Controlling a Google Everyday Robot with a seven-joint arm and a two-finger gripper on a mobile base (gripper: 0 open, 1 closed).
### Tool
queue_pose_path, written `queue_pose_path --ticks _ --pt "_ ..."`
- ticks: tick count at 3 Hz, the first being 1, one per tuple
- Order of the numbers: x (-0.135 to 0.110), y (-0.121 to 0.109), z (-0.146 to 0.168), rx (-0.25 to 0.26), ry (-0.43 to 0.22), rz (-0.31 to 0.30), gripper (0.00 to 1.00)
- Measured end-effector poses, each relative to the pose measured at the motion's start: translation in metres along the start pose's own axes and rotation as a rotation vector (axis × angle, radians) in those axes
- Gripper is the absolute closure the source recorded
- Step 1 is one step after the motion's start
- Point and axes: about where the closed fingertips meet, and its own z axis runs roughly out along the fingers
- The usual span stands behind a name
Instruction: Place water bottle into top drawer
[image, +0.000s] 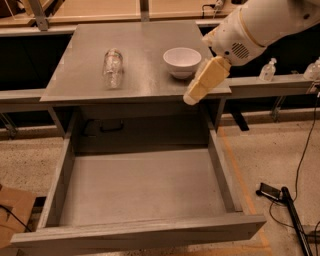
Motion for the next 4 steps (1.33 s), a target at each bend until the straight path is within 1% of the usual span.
queue_pose_path --ticks 1,2,3,4 --pt "-0.059 -0.011 0.046 -0.007 -0.171 0.006 0.0" --pt "-0.072 -0.023 0.045 0.045 -0.215 0.01 0.0" --pt "-0.072 -0.016 0.06 0.029 -0.231 0.044 0.0" --pt "-0.086 -0.028 0.095 0.041 -0.271 0.095 0.0"
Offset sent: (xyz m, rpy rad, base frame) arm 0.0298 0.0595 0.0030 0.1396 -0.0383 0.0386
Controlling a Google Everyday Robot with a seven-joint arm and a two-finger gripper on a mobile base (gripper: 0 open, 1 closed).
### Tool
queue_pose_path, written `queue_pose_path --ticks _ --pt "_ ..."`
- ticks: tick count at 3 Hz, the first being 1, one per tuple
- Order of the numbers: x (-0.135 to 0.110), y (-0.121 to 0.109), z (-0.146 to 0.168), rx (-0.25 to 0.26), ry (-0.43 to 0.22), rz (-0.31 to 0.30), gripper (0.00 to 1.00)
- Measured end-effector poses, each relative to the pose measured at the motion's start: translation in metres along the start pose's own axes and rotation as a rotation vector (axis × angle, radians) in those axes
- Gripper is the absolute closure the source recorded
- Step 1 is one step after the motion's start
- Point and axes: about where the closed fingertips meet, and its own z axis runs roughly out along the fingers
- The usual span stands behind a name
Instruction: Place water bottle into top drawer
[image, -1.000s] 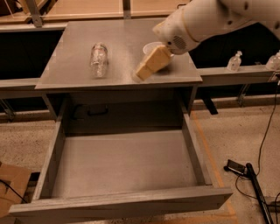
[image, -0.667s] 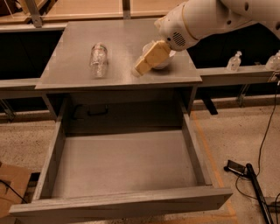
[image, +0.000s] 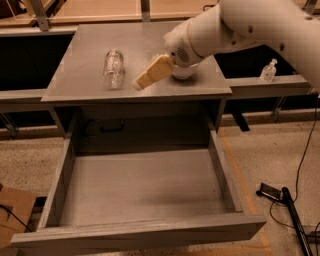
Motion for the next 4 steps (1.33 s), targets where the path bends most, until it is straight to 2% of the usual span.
queue_pose_path --ticks 2,4 --pt "-0.004 -0.022 0.107 0.051 -0.086 0.118 0.0" --pt "-0.013 -0.029 0.191 0.129 -0.216 0.243 0.0"
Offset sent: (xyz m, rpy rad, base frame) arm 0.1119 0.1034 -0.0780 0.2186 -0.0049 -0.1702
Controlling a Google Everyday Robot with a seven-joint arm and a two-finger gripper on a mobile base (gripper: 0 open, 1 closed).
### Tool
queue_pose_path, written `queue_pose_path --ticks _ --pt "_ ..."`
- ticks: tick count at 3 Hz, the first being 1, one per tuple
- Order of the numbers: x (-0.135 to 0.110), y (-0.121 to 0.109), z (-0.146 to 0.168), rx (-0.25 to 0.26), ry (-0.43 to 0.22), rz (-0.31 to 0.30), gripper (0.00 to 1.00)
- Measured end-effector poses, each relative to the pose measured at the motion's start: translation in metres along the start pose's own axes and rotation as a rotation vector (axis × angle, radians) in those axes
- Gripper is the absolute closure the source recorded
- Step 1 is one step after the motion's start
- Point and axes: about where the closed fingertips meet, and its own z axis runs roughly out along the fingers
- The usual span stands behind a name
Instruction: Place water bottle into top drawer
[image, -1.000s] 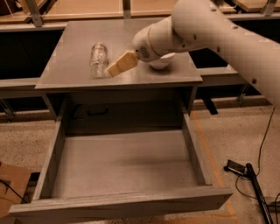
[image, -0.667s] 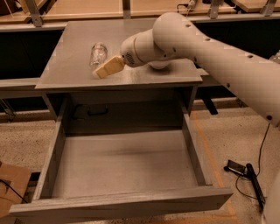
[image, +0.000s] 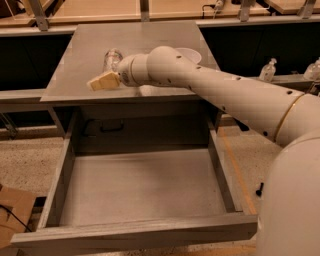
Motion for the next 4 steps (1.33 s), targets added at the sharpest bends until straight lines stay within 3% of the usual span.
queue_pose_path --ticks 1,2,3,4 --pt "-0.003 0.003 0.029 0.013 -0.049 0.054 0.0" --pt "0.0 0.003 0.045 0.013 -0.091 0.121 0.25" --pt "0.012 0.0 0.041 0.025 -0.095 0.155 0.48" --pt "0.01 -0.003 0.019 0.035 -0.095 0.106 0.7"
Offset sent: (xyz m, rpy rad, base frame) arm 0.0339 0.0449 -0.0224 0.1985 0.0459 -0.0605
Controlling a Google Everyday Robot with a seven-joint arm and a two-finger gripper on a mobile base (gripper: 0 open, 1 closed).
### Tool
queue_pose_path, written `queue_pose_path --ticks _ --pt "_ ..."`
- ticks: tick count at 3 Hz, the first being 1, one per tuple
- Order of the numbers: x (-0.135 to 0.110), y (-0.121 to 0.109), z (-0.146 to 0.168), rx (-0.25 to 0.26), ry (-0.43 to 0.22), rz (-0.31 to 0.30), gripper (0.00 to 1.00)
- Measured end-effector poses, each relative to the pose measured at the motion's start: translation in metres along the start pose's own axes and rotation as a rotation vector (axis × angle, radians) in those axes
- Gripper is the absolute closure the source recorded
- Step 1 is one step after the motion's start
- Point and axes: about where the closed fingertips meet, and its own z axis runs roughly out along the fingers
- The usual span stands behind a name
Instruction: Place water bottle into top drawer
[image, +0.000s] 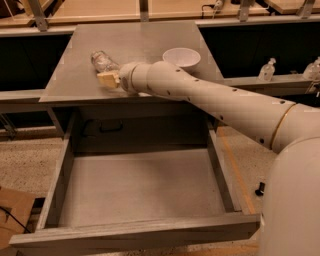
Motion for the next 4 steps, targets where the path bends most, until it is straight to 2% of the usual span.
queue_pose_path --ticks 1,2,3,4 --pt "-0.018 0.0 -0.044 -0.002 0.003 -0.114 0.95" --pt "-0.034 0.007 -0.102 -0.047 0.013 -0.207 1.0" --pt "-0.027 0.044 -0.159 -0.191 0.017 -0.249 1.0" --pt "-0.026 0.079 -0.222 -0.334 -0.025 -0.256 1.0"
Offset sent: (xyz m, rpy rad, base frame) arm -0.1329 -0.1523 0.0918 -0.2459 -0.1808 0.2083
